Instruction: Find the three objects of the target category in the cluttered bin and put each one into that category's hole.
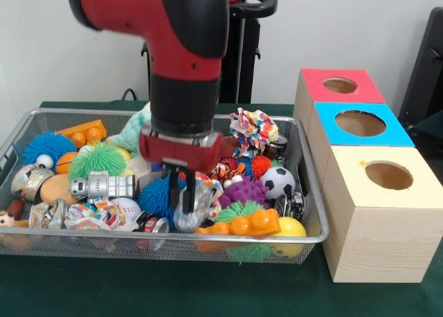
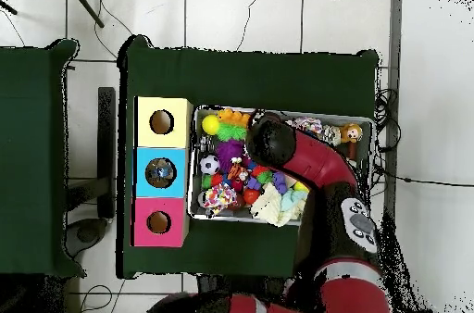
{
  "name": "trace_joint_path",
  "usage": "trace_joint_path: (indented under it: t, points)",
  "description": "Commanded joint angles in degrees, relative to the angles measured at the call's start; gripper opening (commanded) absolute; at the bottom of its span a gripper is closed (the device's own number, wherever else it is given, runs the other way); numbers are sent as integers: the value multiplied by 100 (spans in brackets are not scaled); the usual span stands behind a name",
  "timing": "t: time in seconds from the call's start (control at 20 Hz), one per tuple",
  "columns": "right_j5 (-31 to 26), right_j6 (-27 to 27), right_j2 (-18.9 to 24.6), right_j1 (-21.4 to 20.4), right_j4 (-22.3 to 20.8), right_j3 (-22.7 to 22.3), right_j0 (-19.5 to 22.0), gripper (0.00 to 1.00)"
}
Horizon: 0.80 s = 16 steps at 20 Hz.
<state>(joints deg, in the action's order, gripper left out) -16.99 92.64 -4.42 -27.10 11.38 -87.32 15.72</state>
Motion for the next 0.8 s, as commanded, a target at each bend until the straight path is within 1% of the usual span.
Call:
trace_joint_path:
  t: [0.05, 0.3, 0.4, 0.45, 0.65, 0.8]
  points:
    - [-1416, 912, -431, -892, -74, 172, -369, 0]
    - [-1571, 998, -578, -1022, -63, 321, -515, 0]
    - [-1779, 1071, -667, -1082, -38, 440, -606, 0]
    - [-1972, 1146, -742, -1097, -24, 555, -679, 0]
    - [-2498, 1677, -1086, -1167, 85, 704, -1099, 0]
    - [-2696, 2027, -1254, -1162, 207, 743, -1397, 0]
